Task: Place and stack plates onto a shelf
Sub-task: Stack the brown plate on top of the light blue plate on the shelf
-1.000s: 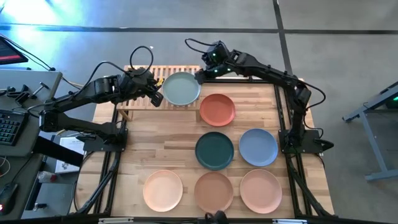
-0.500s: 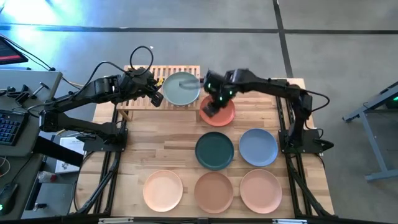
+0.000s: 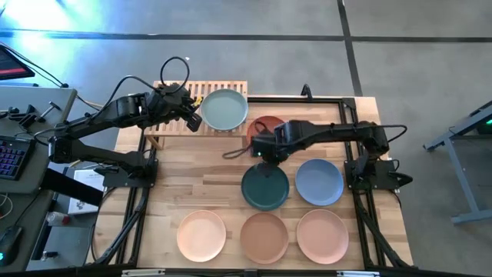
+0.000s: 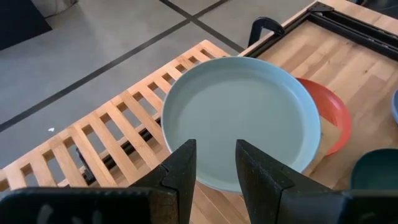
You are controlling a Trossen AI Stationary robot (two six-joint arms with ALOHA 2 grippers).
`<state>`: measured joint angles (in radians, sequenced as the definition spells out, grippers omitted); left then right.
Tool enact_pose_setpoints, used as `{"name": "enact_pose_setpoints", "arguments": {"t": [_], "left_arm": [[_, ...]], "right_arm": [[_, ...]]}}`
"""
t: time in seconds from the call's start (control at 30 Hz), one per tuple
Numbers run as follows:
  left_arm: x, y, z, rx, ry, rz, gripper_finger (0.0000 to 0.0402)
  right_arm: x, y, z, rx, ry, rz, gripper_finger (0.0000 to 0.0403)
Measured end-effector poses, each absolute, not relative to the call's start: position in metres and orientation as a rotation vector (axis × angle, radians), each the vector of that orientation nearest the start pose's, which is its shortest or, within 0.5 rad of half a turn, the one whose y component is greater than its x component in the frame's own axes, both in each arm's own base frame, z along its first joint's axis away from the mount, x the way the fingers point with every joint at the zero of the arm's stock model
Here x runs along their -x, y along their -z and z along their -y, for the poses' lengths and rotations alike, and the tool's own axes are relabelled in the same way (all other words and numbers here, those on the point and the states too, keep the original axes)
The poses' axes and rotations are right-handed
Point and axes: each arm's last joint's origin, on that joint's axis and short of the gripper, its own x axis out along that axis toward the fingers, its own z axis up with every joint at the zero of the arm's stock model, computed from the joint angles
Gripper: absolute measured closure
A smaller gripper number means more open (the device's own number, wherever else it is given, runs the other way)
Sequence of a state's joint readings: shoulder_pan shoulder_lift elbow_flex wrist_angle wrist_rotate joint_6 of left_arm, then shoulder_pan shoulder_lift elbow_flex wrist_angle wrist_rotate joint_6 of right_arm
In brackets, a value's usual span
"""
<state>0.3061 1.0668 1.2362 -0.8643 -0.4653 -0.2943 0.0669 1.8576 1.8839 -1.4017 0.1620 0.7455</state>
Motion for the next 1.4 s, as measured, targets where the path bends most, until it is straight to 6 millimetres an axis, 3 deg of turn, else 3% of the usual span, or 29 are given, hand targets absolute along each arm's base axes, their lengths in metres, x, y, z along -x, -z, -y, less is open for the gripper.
{"name": "enact_pose_setpoints", "arguments": {"t": [0.53,0.9,1.4], "left_arm": [[-0.183,-0.375,-0.071,0.292,-0.84,-0.567,0.0302],[-0.194,-0.369,-0.064,0.486,-0.635,-0.601,0.0302],[-0.22,-0.354,-0.041,0.542,-0.525,-0.692,0.0302]], "right_arm": [[-0.331,-0.321,-0.082,-0.326,0.632,-1.366,0.03],[-0.307,-0.273,-0.11,-0.346,0.514,-1.562,0.03],[-0.308,-0.226,-0.148,-0.523,0.286,-1.443,0.03]]}}
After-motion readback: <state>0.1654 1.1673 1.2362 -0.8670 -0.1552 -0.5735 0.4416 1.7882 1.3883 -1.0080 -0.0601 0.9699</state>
